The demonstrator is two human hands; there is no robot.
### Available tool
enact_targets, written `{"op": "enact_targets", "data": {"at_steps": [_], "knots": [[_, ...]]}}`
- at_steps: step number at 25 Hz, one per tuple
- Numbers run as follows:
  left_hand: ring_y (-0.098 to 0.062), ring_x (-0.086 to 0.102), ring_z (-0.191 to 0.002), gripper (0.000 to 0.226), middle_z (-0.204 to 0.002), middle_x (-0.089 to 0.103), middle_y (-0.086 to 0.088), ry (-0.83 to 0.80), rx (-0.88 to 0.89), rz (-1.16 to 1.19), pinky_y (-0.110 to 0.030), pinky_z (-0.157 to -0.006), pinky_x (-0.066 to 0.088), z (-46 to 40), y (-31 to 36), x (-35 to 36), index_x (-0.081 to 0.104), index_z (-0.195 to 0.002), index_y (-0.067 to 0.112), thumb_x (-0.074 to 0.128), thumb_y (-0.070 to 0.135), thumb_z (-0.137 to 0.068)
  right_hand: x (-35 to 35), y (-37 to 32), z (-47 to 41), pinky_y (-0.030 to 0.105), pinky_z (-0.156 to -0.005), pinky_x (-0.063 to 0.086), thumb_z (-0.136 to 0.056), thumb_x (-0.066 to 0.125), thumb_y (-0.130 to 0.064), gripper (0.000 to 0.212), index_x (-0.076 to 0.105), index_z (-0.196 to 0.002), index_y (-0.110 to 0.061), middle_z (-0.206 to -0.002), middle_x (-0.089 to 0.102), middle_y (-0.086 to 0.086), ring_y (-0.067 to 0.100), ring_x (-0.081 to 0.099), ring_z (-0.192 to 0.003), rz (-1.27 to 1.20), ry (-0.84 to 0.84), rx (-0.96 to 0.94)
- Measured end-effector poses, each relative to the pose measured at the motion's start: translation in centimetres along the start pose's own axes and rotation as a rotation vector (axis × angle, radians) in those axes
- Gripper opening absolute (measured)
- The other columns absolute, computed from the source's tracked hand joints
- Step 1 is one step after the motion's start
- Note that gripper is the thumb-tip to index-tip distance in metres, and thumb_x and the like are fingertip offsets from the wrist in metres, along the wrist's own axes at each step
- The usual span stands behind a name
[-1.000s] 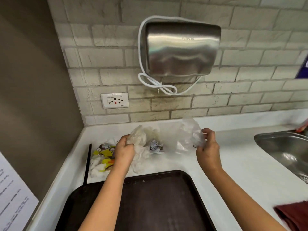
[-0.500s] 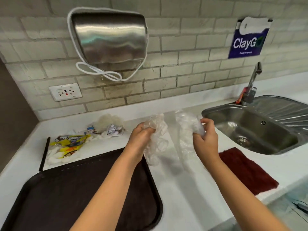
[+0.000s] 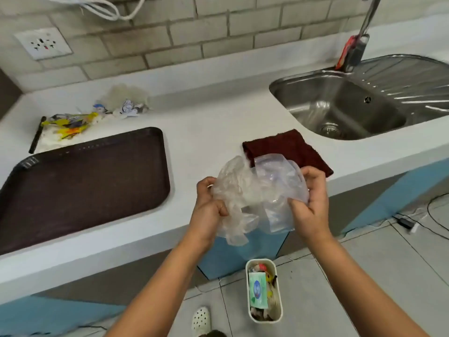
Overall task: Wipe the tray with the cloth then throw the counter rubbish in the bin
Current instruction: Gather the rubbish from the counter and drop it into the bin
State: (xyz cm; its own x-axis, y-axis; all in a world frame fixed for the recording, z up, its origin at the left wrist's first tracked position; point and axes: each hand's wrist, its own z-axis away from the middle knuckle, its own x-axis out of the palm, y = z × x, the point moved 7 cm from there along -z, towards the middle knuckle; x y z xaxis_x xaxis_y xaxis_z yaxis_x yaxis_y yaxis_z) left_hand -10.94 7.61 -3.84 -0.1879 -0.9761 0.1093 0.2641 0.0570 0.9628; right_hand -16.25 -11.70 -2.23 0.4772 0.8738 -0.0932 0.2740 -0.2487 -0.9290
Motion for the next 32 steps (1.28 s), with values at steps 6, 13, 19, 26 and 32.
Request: {"op": "enact_targets", "data": {"at_steps": [6,13,19,26,32], "knots": [[-0.012,0.059,-0.077,0.039,-0.096,0.060,-0.004,-0.149,-0.315,-0.183,-0.016,-0.059,0.050,5.1,-15.0,2.5,0.048,-0.097,0.019,0.048,-0.017,-0.082,-4.0,7.7,8.8,0.010,-0.069,0.047,-0.071,0.057,-0.021,0.044,0.049,-0.098,-0.053,-0.089,0.057,-0.029,-0.007,0.056,-0.079,0.033,-0.037,0.199],[-0.028,0.060,-0.101,0.023,-0.113,0.065,-0.014,-0.079,-0.884,-0.192,-0.036,-0.081,0.049,5.4,-33.5,1.3,0.060,-0.107,0.015,0.053,0.007,-0.087,-6.2,23.7,20.6,0.008,-0.066,0.047,-0.068,0.057,-0.019,0.035,0.048,-0.101,-0.028,-0.092,0.059,-0.003,-0.005,0.058,-0.078,0.138,-0.018,0.624],[-0.024,0.058,-0.094,0.018,-0.099,0.062,-0.004,-0.039,-0.908,-0.364,-0.033,-0.079,0.047,1.4,-44.4,1.2,0.057,-0.099,0.023,0.048,0.009,-0.092,-4.6,39.4,29.6,0.033,-0.083,0.054,-0.071,0.052,-0.041,0.047,0.044,-0.116,-0.028,-0.108,0.059,-0.003,0.019,0.060,-0.096,0.181,-0.006,0.884],[-0.022,0.062,-0.080,0.033,-0.097,0.065,-0.009,0.030,-0.950,-0.267,-0.030,-0.063,0.048,-2.5,-54.8,1.5,0.054,-0.117,0.013,0.038,-0.004,-0.093,-3.5,48.2,35.1,0.024,-0.094,0.040,-0.072,0.042,-0.062,0.080,0.028,-0.140,-0.021,-0.120,0.041,-0.005,0.010,0.046,-0.106,0.238,0.044,0.961],[-0.028,0.059,-0.098,0.047,-0.122,0.059,-0.014,0.089,-0.885,-0.313,-0.037,-0.086,0.049,-6.6,-58.5,0.1,0.047,-0.131,0.011,0.032,-0.008,-0.090,-1.9,51.4,34.0,0.036,-0.094,0.044,-0.088,0.046,-0.020,0.054,0.035,-0.140,-0.019,-0.120,0.045,0.007,0.028,0.051,-0.105,0.411,-0.032,0.887]]}}
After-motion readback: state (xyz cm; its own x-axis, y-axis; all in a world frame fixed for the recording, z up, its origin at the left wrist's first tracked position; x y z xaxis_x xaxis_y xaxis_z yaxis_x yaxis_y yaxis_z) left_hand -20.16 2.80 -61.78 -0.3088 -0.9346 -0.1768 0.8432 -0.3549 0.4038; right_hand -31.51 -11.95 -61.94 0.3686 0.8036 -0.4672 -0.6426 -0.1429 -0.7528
